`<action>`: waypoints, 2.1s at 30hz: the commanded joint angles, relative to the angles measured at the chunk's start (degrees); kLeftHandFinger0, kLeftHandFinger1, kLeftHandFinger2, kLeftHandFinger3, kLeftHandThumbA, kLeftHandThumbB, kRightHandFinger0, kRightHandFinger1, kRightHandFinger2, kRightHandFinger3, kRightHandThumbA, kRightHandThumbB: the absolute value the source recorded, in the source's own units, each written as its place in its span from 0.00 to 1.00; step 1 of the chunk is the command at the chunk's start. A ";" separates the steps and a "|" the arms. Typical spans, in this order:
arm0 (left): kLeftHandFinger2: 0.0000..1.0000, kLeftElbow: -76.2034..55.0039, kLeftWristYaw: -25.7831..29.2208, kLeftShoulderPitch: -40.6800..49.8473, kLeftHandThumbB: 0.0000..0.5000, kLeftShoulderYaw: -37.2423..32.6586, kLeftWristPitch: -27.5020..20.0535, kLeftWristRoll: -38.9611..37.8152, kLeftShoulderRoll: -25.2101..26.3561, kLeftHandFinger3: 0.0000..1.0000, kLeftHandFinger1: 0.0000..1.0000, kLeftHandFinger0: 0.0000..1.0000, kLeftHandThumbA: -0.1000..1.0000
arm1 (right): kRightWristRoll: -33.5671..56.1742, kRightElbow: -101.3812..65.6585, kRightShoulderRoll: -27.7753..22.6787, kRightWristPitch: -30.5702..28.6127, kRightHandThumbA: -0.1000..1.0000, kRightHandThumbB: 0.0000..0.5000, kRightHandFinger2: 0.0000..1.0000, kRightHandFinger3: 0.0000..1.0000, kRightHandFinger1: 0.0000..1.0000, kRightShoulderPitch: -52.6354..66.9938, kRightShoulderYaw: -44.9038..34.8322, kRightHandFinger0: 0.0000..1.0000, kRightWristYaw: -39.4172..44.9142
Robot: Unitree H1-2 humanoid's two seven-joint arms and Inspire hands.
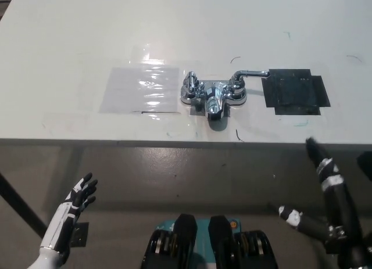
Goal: The faucet is at the center of the desk and the robot turn off the faucet by turning the right faucet handle using the right hand
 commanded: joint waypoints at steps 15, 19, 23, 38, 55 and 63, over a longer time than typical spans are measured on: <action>1.00 -2.88 -1.31 -1.24 0.79 0.17 -2.60 -0.59 1.07 1.00 1.00 1.00 1.00 | 21.73 20.60 -10.46 17.87 1.00 0.61 1.00 1.00 1.00 -39.71 -6.46 1.00 12.21; 1.00 -2.64 -1.47 -1.00 0.78 0.13 -3.34 -0.73 1.13 1.00 1.00 1.00 1.00 | 24.96 32.25 -8.92 21.15 1.00 0.61 1.00 1.00 1.00 -47.10 -6.82 1.00 16.62; 1.00 -2.77 -1.38 -1.06 0.80 0.16 -3.00 -0.91 0.98 1.00 1.00 1.00 1.00 | 25.55 44.54 -7.56 21.11 1.00 0.76 1.00 1.00 1.00 -53.34 -7.64 1.00 19.35; 1.00 -3.34 -1.93 -1.39 0.82 -0.07 -1.98 -0.28 1.45 1.00 1.00 1.00 1.00 | 16.04 81.37 -5.07 13.01 1.00 0.68 1.00 1.00 1.00 -68.65 -4.22 1.00 19.00; 1.00 -2.85 -2.43 -1.95 0.87 -0.20 -1.40 -0.19 1.33 1.00 1.00 1.00 1.00 | 12.75 86.93 -3.17 11.36 1.00 0.68 1.00 1.00 1.00 -67.89 -4.63 1.00 18.23; 1.00 -2.77 -2.37 -2.05 0.88 -0.31 -1.27 0.03 1.24 1.00 1.00 1.00 1.00 | 12.00 87.64 -2.57 11.81 1.00 0.73 1.00 1.00 1.00 -67.29 -4.89 1.00 18.45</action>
